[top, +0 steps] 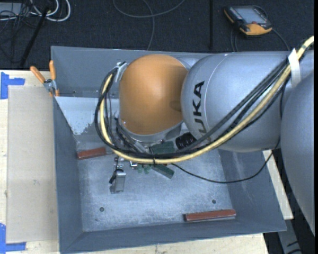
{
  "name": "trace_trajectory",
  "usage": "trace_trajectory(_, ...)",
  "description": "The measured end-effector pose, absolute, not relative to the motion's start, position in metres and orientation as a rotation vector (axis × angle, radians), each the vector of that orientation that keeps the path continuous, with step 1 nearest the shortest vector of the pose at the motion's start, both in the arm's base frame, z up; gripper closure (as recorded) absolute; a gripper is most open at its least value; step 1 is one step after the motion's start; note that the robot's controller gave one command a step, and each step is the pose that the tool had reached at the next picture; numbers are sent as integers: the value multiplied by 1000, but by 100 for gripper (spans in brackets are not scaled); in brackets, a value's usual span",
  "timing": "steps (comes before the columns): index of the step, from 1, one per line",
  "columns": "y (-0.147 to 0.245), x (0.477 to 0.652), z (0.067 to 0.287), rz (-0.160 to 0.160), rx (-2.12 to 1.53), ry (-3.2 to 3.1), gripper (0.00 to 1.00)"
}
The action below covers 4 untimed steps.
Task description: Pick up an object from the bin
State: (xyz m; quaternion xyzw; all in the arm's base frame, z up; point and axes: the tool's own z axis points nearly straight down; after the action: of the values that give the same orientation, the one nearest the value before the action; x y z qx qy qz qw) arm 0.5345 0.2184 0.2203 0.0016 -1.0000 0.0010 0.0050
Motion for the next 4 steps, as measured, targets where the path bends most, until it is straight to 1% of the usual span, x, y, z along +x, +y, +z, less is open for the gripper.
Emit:
trace_trajectory(1, 217, 537, 225, 0, -3, -3140, 0)
trace_trajectory(2, 221, 578, 150, -2, 99, -3145, 0)
trace_trajectory(3, 223, 593, 128, 1, 0, -3138, 0)
trace_trajectory(4, 233, 620, 140, -1, 252, -3134, 0)
